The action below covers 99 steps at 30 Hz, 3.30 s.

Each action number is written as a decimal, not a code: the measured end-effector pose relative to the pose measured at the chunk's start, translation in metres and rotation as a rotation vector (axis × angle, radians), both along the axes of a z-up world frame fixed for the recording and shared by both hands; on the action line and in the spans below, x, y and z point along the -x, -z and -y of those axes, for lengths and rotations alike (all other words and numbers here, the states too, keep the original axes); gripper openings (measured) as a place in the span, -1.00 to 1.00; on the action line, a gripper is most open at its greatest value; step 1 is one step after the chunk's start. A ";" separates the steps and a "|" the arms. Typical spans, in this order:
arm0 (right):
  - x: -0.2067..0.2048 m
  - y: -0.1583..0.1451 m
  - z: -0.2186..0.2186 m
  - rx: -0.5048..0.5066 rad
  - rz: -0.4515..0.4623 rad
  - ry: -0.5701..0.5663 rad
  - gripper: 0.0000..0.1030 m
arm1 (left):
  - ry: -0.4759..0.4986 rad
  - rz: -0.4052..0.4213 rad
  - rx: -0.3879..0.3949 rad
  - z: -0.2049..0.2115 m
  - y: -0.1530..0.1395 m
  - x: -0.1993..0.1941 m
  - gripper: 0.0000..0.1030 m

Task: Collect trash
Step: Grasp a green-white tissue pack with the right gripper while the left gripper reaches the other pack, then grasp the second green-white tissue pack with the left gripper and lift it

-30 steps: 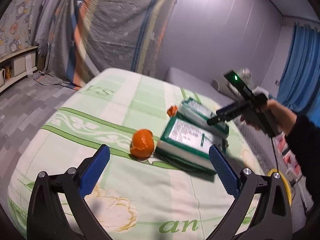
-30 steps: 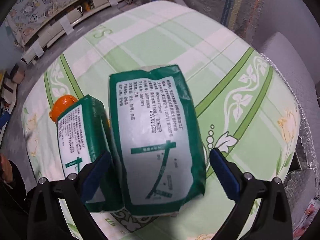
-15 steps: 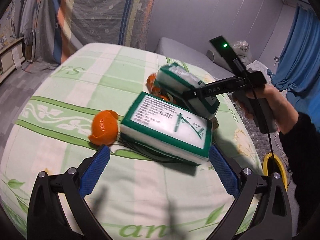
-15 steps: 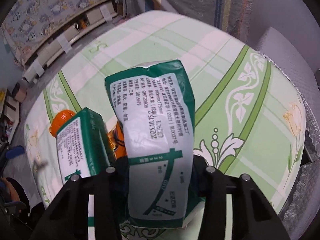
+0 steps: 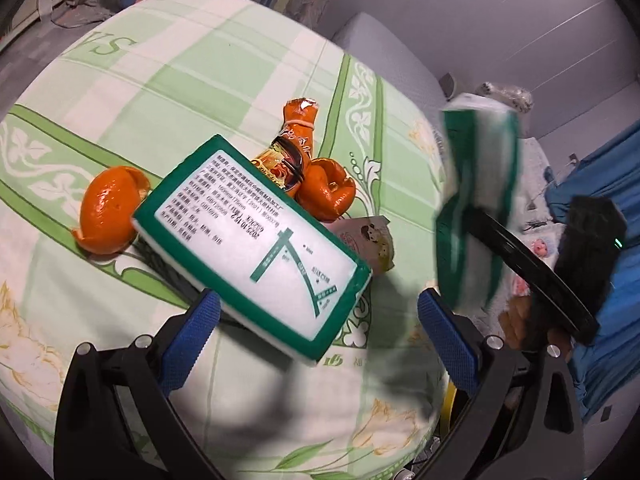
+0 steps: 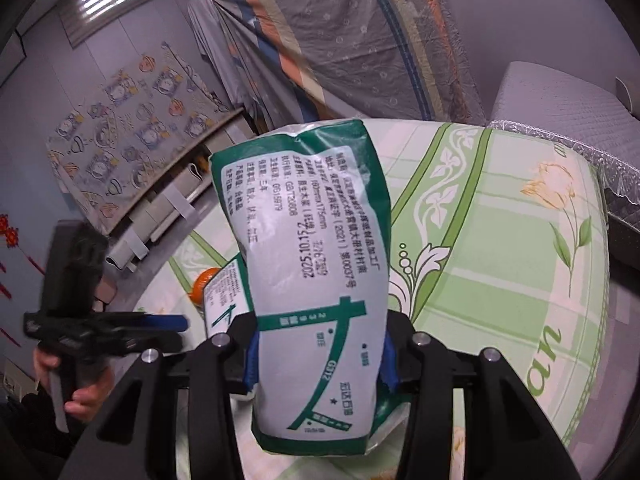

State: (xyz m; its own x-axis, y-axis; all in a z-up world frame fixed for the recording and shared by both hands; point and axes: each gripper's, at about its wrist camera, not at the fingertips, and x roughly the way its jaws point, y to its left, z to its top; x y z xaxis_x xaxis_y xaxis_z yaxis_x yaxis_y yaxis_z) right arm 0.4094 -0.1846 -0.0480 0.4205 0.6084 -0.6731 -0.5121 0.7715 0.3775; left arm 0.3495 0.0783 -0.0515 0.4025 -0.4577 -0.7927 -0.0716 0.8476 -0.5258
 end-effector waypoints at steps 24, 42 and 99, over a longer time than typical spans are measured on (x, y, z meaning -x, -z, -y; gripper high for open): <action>0.030 -0.006 0.028 -0.147 0.057 -0.037 -0.15 | -0.123 -0.285 -0.179 0.017 0.037 -0.063 0.84; 0.055 -0.027 0.022 -0.134 0.087 -0.011 -0.15 | -0.124 -0.132 -0.154 -0.015 0.026 -0.033 -0.81; 0.099 -0.030 0.080 -0.011 0.037 0.221 -0.10 | 1.677 0.625 -0.865 0.067 0.031 0.045 0.44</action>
State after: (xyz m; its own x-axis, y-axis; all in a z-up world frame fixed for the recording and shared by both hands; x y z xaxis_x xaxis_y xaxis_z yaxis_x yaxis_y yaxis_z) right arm 0.3100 -0.2641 -0.0179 0.5688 0.5059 -0.6484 -0.3452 0.8625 0.3702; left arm 0.3050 0.0111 -0.0825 0.3157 -0.2462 -0.9164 0.9233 -0.1430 0.3566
